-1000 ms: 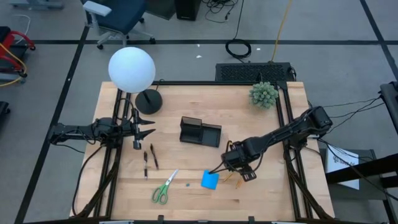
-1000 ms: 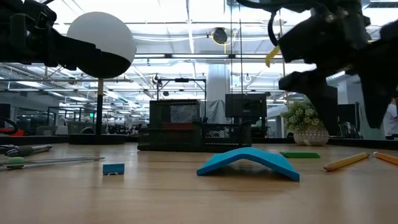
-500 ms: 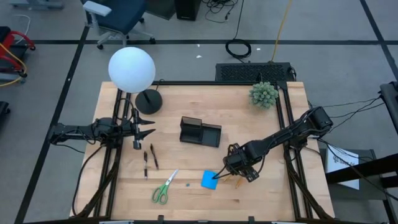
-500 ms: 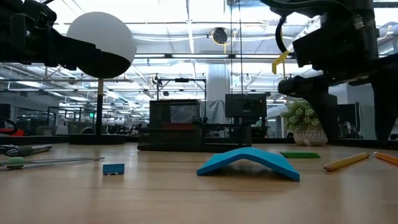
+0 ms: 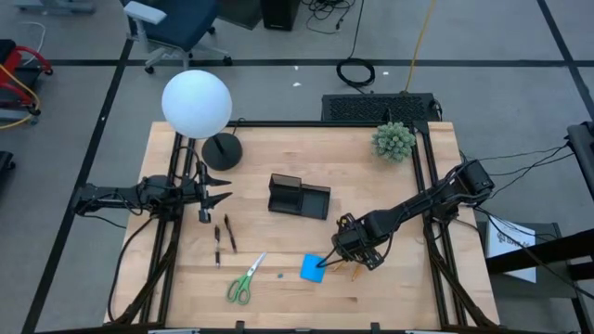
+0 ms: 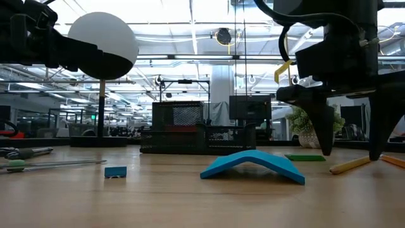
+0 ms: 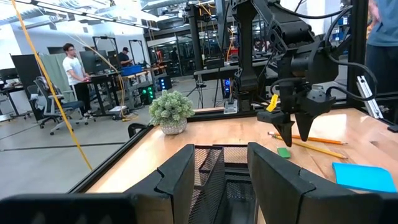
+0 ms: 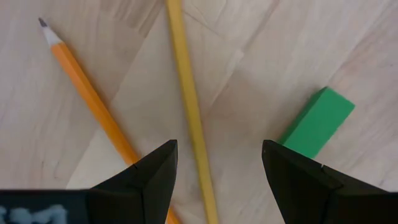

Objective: Pick and place office supplies into organizer
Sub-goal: Put the yellow pencil into the desk organizer

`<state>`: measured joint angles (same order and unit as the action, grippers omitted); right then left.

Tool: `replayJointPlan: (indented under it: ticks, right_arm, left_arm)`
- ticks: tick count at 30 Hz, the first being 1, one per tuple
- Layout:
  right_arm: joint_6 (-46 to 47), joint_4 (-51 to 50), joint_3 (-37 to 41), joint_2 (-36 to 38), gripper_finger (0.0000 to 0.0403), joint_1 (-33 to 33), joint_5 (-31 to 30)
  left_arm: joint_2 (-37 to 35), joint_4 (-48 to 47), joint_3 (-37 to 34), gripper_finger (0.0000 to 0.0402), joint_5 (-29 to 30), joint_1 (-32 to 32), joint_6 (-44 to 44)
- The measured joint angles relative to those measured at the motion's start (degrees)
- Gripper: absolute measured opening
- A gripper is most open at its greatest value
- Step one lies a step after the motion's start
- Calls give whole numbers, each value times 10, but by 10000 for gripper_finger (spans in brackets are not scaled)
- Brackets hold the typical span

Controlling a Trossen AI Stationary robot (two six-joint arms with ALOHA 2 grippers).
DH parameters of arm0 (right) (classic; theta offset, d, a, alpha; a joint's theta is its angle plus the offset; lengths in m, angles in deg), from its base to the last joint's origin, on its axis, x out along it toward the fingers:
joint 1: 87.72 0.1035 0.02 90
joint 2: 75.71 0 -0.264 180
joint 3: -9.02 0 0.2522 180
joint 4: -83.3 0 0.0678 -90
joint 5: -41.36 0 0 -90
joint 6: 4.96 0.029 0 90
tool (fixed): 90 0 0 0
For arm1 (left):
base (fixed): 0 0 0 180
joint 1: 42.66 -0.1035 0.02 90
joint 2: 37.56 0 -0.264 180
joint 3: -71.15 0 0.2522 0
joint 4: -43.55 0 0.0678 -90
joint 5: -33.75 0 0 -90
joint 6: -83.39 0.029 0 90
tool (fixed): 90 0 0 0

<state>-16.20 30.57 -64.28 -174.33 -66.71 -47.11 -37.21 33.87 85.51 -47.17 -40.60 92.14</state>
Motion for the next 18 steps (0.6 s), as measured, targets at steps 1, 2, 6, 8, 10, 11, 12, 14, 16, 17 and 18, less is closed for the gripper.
replayJointPlan:
  ticks: [1, 2, 6, 8, 10, 11, 12, 14, 16, 17, 18]
  right_arm:
    - [-2, 0, 0, 0, 224, 0, 0]
    - [-2, 0, 0, 0, 224, 0, 0]
    - [-4, 2, 0, -6, 220, 0, 1]
    - [-4, 5, 0, -14, 212, 0, 3]
    - [-4, 9, -1, -18, 201, 0, 12]
    - [-3, 11, -1, -20, 196, 0, 14]
    - [-1, 12, -1, -20, 191, 0, 14]
    - [-1, 13, -1, -20, 181, 0, 15]
    - [-1, 13, -1, -20, 171, 0, 15]
    - [-1, 13, -1, -20, 166, 0, 15]
    - [0, 14, -1, -20, 160, 0, 15]
  left_arm:
    - [0, 0, 0, 154, 0, 0, 0]
    - [0, 0, 0, 154, 0, 0, 0]
    - [0, 0, 0, 154, 0, 0, 0]
    - [0, 0, 0, 154, 0, 0, 0]
    - [0, 0, 0, 154, 0, 0, 0]
    - [0, 0, 0, 154, 0, 0, 0]
    - [0, 0, 0, 154, 0, 0, 0]
    - [0, 0, 0, 154, 0, 0, 0]
    - [0, 0, 0, 154, 0, 0, 0]
    - [0, 0, 0, 154, 0, 0, 0]
    - [0, 0, 0, 154, 0, 0, 0]
